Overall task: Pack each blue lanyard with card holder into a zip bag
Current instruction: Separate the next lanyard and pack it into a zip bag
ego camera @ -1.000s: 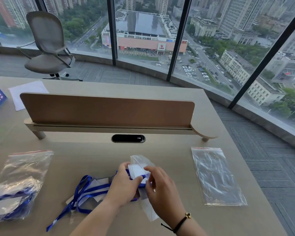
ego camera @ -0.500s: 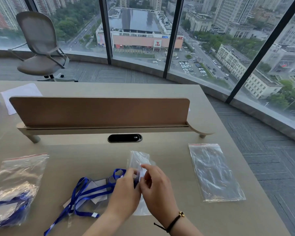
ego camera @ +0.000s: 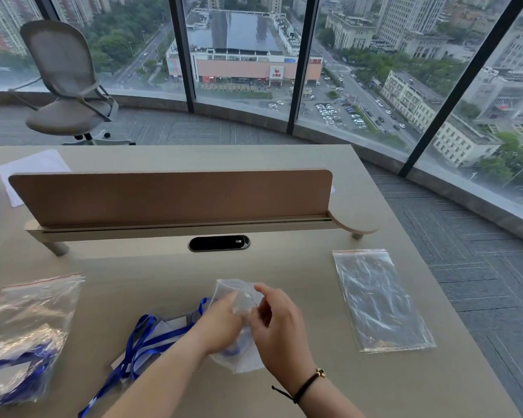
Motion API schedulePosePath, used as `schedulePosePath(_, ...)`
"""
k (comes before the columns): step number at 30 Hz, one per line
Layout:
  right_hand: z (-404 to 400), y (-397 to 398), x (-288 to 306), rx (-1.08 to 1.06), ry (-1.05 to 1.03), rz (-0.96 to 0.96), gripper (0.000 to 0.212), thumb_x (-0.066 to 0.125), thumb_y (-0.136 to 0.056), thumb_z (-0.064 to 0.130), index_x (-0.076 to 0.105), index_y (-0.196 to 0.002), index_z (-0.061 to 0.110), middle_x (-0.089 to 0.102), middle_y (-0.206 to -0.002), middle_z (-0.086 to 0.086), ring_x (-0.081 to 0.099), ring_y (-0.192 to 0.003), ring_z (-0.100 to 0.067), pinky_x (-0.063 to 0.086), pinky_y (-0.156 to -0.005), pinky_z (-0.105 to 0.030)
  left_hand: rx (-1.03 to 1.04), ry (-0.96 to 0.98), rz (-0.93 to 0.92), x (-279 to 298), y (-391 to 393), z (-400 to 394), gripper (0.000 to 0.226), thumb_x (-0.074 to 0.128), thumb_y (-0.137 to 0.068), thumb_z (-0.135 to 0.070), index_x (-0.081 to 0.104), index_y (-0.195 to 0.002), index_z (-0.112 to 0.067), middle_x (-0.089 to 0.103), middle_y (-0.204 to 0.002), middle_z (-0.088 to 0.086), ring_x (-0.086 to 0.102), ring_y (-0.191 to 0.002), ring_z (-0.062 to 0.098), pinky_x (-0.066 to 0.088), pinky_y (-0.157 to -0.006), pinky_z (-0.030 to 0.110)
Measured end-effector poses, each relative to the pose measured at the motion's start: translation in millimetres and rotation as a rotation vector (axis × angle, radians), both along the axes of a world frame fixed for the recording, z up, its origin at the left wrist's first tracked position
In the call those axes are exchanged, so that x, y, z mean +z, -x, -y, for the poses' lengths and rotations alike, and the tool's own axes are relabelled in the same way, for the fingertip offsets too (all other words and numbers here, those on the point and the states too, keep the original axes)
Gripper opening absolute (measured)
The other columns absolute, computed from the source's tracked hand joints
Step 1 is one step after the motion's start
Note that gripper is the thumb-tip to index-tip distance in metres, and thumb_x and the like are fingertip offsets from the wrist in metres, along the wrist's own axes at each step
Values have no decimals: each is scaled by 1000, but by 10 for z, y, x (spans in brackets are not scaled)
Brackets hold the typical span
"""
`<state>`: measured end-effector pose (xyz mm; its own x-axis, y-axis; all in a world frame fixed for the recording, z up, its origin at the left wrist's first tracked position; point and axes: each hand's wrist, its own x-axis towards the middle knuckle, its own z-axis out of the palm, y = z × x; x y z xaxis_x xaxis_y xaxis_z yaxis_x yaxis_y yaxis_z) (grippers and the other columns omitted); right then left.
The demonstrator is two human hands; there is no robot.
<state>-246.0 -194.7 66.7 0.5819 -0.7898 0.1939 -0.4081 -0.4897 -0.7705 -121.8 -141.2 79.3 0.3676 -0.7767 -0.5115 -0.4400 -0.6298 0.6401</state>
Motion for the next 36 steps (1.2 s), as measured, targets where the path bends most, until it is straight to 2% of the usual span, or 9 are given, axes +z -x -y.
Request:
schedulePosePath(4, 97, 56, -35, -73, -42, 27, 34, 61, -85, 12, 65, -118, 17, 51, -74, 18, 50, -70, 3, 49, -74, -23, 18, 123, 117, 91, -26, -181, 44, 58, -97, -37, 53, -139, -24, 59, -133, -10, 57, -112, 3, 41, -92, 17)
schedulePosePath(12, 180, -5, -7, -178, -269, 117, 36, 60, -84, 6, 58, -100, 39, 61, -66, 2, 62, -65, -12, 54, -67, -28, -71, 284, 534, 165, 132, -430, 59, 45, -71, -87, 73, -96, -41, 50, -111, -20, 41, -109, 5, 41, -87, 24)
schedulePosePath(17, 200, -21, 77, -164, -321, 146, 39, 59, -85, 6, 52, -105, 37, 63, -69, -1, 66, -66, -14, 49, -61, -14, 77, 287, 443, 138, 193, -481, 28, 62, -82, -63, 73, -83, -37, 39, -139, -11, 32, -121, 4, 34, -81, 20)
schedulePosePath(20, 231, 3, 109, -141, -337, 138, 40, 59, -85, 6, 53, -107, 39, 60, -67, -2, 68, -66, -20, 53, -63, -22, 179, 341, 341, 177, 160, -518, 14, 68, -87, -45, 75, -83, -34, 36, -147, -5, 45, -98, -11, 35, -70, 7)
schedulePosePath(22, 261, 37, 112, -107, -341, 110, 45, 59, -84, 6, 53, -105, 46, 58, -66, -3, 67, -64, -21, 56, -66, -32, 206, 398, 357, 155, 110, -534, 8, 73, -86, -36, 76, -80, -32, 41, -149, 1, 47, -115, -8, 37, -84, 10)
schedulePosePath(24, 297, 86, 117, -54, -322, 48, 48, 60, -82, 6, 55, -106, 48, 56, -68, -1, 61, -59, -13, 56, -66, -31, 189, 441, 358, 113, 40, -545, 8, 75, -85, -30, 77, -78, -29, 59, -130, -5, 49, -126, 2, 43, -93, 22)
schedulePosePath(28, 432, 211, 136, 85, -99, -238, 45, 63, -81, 19, 60, -114, 49, 46, -100, 14, 52, -71, -1, 48, -74, -20, -11, 466, 460, 48, -125, -585, 9, 74, -86, -28, 74, -78, -27, 67, -77, -19, 60, -73, -1, 54, -68, 29)
schedulePosePath(32, 662, 302, 138, 189, -61, -457, 16, 63, -86, 47, 66, -102, 46, 30, -144, 13, 53, -112, -3, 42, -95, -23, -53, 519, 461, 70, -263, -648, 10, 69, -87, -30, 72, -78, -26, 67, -72, -17, 55, -62, -5, 52, -64, 25)
schedulePosePath(36, 815, 338, 236, 280, 2, -556, 32, 62, -80, 66, 71, -90, 38, 50, -139, 22, 49, -124, -6, 38, -101, -26, -47, 553, 415, 112, -401, -731, 12, 64, -85, -34, 73, -80, -27, 70, -74, -16, 64, -69, -1, 53, -69, 25)
